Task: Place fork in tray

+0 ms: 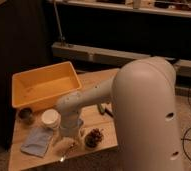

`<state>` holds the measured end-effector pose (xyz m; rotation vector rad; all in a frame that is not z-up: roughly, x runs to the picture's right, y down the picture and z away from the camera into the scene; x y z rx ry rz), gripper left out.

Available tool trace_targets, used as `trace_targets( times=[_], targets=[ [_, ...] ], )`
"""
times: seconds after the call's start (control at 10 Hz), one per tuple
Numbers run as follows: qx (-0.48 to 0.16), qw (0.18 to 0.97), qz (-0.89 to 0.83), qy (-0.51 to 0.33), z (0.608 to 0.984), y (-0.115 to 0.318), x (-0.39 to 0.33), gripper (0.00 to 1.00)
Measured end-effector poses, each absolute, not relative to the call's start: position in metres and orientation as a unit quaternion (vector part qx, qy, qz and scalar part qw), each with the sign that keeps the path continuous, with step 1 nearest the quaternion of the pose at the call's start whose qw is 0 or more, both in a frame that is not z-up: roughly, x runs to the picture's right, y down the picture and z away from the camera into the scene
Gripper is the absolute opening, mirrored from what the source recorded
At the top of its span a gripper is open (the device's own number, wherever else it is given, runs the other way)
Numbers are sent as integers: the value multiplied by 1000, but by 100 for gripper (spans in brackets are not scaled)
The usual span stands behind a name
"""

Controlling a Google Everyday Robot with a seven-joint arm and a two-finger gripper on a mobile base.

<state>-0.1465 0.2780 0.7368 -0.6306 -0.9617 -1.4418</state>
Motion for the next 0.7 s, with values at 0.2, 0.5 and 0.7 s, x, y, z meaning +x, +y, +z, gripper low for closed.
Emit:
trace_targets(
  times=[0.2,0.5,0.7],
  targets=[
    [-280,607,-620,-411,740,282,-145,80],
    [-292,623,-608,-397,745,288,-142,80],
    [-298,633,-600,-388,750,288,-143,80]
  ],
)
